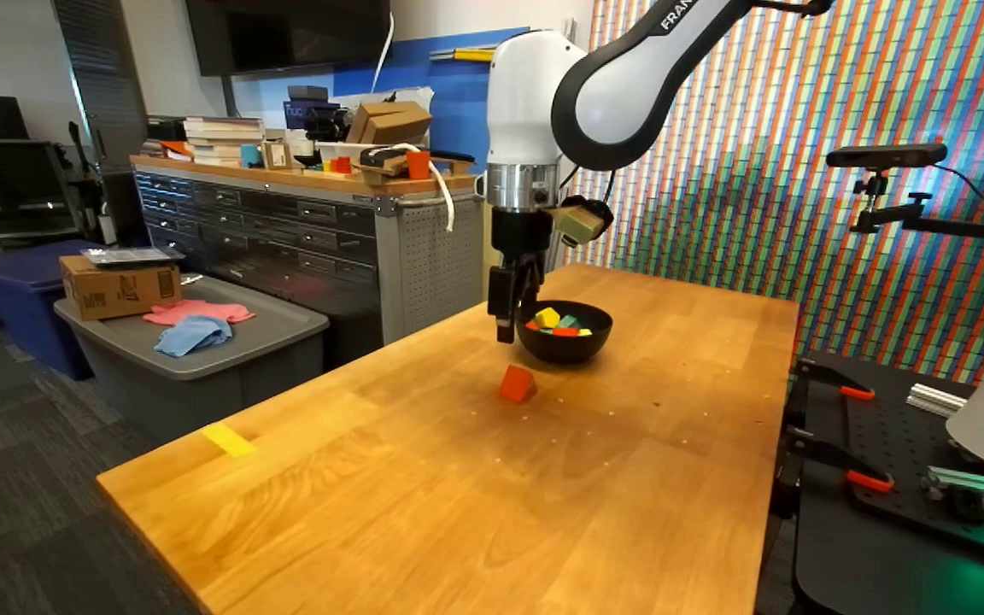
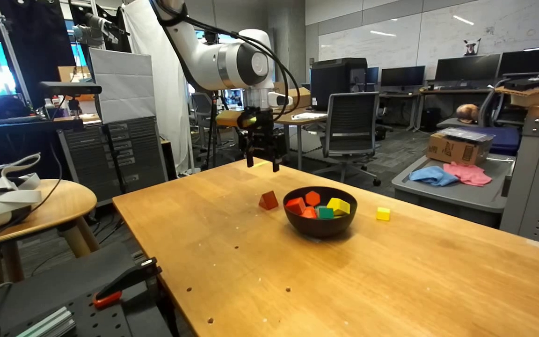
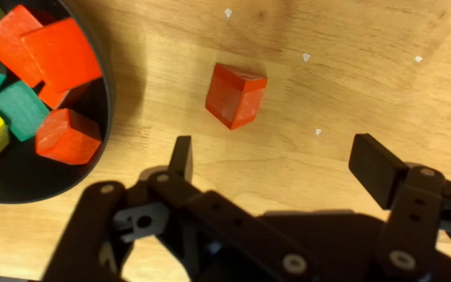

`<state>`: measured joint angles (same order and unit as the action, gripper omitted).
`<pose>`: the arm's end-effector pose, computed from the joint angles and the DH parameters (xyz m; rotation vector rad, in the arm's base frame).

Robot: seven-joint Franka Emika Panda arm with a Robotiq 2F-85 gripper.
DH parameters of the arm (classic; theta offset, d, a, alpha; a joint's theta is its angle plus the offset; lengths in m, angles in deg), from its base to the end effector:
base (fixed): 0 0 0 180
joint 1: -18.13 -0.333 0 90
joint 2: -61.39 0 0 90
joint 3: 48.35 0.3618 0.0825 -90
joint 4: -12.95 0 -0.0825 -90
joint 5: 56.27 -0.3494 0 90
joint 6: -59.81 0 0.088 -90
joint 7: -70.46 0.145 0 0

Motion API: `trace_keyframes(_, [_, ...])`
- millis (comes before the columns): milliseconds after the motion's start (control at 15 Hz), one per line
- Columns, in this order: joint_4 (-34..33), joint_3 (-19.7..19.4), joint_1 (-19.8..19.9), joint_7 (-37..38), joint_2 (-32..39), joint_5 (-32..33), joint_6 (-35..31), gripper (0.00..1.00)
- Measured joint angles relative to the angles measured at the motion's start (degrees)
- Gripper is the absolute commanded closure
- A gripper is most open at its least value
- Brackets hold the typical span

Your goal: Put all the blocks one at a time in the bowl except the right yellow block farthest away from you

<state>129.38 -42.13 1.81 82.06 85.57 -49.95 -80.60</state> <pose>0.5532 0.2237 0.2676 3.0893 0.4141 0.0125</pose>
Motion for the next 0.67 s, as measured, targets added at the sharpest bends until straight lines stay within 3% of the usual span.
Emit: trace_keyframes(667, [-0.7, -0.1, -0.4, 0.6, 4.8, 0.2, -0.6, 0.00])
